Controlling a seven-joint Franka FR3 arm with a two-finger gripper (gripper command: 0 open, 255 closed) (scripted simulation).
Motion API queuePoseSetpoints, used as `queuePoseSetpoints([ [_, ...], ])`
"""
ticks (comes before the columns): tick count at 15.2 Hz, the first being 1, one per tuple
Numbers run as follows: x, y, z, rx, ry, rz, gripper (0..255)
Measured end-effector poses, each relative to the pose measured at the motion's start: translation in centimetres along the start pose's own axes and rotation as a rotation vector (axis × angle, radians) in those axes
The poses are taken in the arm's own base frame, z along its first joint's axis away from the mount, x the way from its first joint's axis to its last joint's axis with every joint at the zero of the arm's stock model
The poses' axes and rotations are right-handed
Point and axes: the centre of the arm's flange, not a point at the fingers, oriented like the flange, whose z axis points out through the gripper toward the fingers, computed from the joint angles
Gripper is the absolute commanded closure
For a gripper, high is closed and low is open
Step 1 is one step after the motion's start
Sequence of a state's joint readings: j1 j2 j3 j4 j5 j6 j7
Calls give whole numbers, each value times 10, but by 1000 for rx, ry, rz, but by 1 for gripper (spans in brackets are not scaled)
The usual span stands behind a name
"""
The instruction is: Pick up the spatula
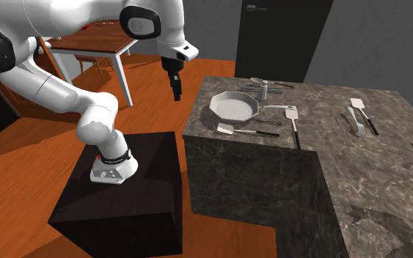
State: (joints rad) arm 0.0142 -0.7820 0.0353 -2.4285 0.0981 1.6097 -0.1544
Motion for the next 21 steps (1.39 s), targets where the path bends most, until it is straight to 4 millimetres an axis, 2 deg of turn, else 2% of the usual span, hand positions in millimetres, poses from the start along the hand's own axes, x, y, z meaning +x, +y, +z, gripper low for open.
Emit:
queuePoseSetpoints([
  [2, 4, 1, 2, -1, 2, 8, 0],
  [4, 22, 0, 10, -7, 6, 34, 0],
  [14, 133, 7, 74, -36, 45, 194, 0],
  [21, 209, 28, 113, -58, 72, 308, 0],
])
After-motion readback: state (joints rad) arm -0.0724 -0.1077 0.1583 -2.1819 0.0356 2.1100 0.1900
